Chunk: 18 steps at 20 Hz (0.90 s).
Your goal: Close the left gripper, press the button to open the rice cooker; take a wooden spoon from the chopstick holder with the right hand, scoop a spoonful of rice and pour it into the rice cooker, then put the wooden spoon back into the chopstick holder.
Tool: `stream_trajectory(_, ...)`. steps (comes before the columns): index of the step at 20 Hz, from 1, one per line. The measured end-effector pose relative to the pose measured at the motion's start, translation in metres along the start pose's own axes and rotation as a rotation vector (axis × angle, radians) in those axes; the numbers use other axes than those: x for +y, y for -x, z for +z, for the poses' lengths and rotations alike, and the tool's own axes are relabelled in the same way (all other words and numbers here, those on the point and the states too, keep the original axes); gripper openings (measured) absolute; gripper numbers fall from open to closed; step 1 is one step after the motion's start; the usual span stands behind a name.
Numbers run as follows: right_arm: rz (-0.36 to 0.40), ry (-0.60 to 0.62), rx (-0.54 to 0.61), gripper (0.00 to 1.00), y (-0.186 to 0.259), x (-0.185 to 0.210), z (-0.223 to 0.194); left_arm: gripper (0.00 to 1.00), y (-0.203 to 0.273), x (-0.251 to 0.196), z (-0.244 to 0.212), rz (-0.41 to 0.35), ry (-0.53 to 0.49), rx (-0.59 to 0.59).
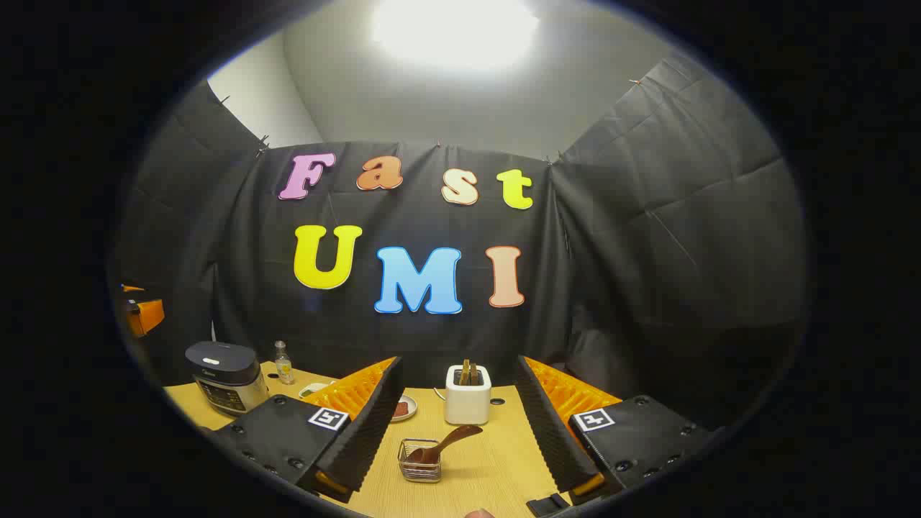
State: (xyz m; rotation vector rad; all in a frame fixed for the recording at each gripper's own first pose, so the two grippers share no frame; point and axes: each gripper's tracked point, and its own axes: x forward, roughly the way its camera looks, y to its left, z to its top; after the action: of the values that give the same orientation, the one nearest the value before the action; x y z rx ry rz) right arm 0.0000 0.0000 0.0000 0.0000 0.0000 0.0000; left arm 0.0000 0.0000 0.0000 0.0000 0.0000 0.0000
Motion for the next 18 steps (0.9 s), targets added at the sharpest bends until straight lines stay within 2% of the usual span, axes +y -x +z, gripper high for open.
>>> stream_trajectory(18, 0.001, -0.006, 0.009, 0.98, -0.004, -0.011, -0.006, 0.88, 0.001, -0.004, 0.000, 0.013, -0.011, 0.010)
